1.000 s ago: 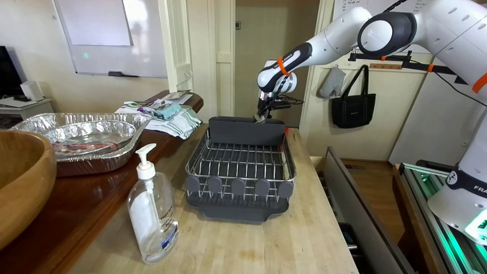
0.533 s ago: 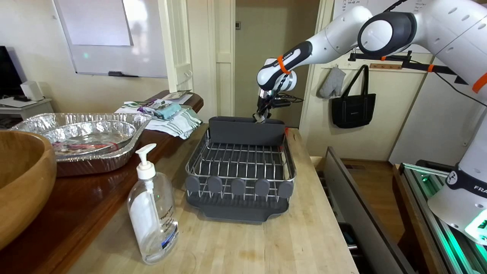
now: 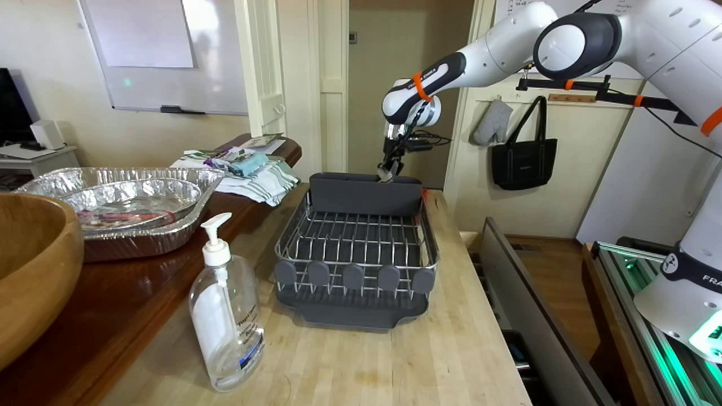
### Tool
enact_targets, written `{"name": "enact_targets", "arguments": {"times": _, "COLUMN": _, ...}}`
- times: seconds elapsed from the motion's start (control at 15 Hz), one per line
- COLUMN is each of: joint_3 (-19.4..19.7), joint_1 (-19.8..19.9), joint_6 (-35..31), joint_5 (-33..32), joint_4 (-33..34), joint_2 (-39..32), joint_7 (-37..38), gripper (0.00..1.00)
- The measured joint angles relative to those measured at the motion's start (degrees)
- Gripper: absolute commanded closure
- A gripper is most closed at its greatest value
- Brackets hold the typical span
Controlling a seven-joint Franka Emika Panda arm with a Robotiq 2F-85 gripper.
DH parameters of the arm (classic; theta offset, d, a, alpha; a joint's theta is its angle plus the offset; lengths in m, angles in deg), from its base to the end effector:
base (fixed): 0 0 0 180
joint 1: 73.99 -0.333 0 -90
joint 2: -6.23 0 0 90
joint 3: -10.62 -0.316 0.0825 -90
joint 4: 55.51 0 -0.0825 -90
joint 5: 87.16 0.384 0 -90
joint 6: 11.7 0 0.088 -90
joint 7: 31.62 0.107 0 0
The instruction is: Put the spoon in the tray
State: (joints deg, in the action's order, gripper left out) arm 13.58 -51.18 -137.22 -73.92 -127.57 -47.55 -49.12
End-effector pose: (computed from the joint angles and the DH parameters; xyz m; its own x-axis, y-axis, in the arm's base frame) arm 0.6843 -0.3103 0.1887 0.9658 -0.2574 0.0323 -0.2505 -0.9577 -0.1419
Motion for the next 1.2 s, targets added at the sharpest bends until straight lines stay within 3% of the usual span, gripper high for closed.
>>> {"name": "enact_targets", "arguments": {"times": 0.07, "joint_3": 0.0, "joint_1": 0.0, "joint_6": 0.0, "joint_5": 0.0, "joint_4": 0.1, "joint_2": 0.3, "joint_7": -0.2, "gripper": 0.73}}
{"name": "enact_targets", "arguments": {"times": 0.73, "joint_3": -0.7, "joint_1": 0.2, "joint_6": -1.3, "joint_5": 0.0, "joint_4": 0.0, "joint_2": -0.4, "joint_7": -0.9, "gripper": 0.0}}
{"name": "enact_targets", "arguments": {"times": 1.0, "joint_3": -0.7, "joint_1": 0.2, "joint_6": -1.3, "joint_5": 0.0, "joint_4": 0.1, "joint_2": -1.4, "joint_7": -0.9, "gripper": 0.0}}
{"name": "enact_targets", "arguments": {"times": 1.07, "joint_3": -0.7, "joint_1": 0.2, "joint_6": -1.3, "joint_5": 0.0, "joint_4": 0.1, "joint_2": -1.6, "joint_7": -0.9, "gripper": 0.25}}
{"name": "enact_targets", "arguments": {"times": 1.2, "joint_3": -0.7, "joint_1": 0.2, "joint_6": -1.3, "joint_5": 0.0, "joint_4": 0.1, "joint_2": -2.1, "joint_7": -0.9, "gripper": 0.27}}
